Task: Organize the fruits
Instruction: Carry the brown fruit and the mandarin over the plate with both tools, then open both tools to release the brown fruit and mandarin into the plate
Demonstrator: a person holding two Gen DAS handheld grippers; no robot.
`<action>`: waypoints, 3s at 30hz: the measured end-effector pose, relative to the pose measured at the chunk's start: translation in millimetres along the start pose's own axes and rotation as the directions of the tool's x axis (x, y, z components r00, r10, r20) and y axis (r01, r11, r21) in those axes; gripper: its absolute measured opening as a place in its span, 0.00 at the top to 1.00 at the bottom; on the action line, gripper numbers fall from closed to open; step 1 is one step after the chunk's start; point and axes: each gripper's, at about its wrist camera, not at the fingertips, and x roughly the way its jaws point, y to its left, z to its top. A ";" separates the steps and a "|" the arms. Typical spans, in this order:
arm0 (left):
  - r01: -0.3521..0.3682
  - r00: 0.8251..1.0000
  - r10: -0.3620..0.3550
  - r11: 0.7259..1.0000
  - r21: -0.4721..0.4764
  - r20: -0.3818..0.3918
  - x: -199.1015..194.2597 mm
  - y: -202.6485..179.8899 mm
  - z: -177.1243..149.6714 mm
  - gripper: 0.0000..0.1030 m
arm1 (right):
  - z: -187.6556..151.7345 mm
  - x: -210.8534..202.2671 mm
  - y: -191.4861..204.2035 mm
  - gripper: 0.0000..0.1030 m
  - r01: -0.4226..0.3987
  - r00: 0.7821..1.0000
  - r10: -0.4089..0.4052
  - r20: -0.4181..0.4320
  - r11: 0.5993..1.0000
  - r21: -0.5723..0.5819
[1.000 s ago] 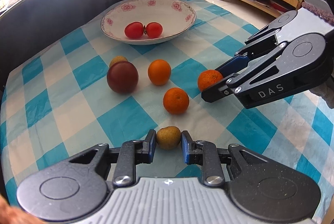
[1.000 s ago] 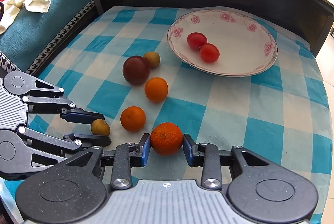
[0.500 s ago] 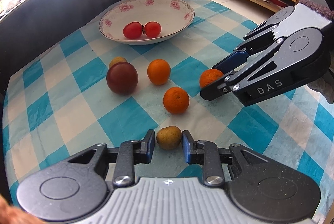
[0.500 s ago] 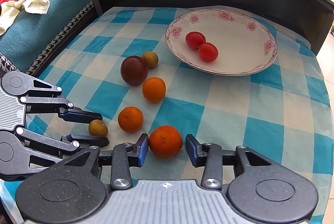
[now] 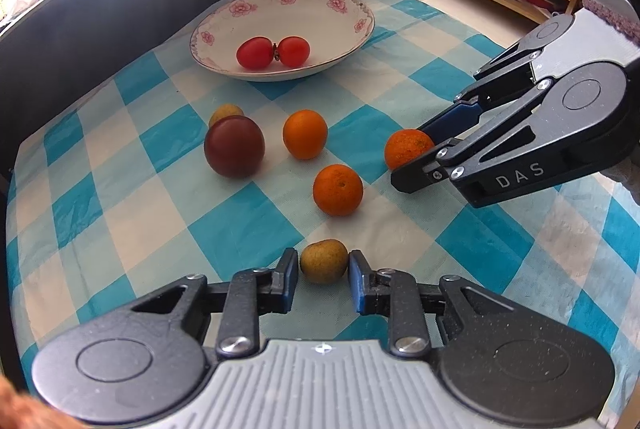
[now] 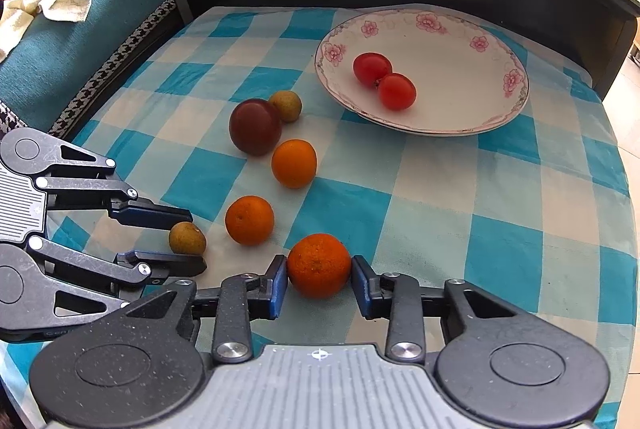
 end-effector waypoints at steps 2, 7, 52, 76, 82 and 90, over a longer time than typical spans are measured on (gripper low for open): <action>0.001 1.000 -0.001 1.000 -0.001 -0.004 0.3 0.3 0.9 0.66 | 1.0 0.3 0.1 0.72 0.002 1.000 -0.002 -0.002 1.000 0.003; 0.003 1.000 -0.003 1.000 -0.012 0.001 -1.5 2.3 3.8 0.66 | 2.0 -0.9 -3.3 0.72 -0.001 1.000 0.001 -0.001 1.000 0.019; -0.084 0.976 0.121 0.976 -0.199 0.180 30.3 32.8 104.7 0.67 | 60.2 4.0 -62.8 0.71 0.038 0.975 -0.083 0.206 0.977 0.212; -0.090 0.972 0.132 0.973 -0.211 0.196 42.6 36.5 108.1 0.66 | 63.2 12.5 -70.7 0.69 0.056 0.968 -0.103 0.228 0.978 0.202; -0.093 0.971 0.135 0.974 -0.208 0.197 42.3 35.9 108.1 0.66 | 62.1 11.6 -71.0 0.68 0.057 0.968 -0.104 0.228 0.977 0.206; -0.097 0.969 0.142 0.971 -0.217 0.203 39.9 37.3 107.6 0.65 | 62.7 7.8 -69.1 0.68 0.050 0.966 -0.099 0.237 0.978 0.204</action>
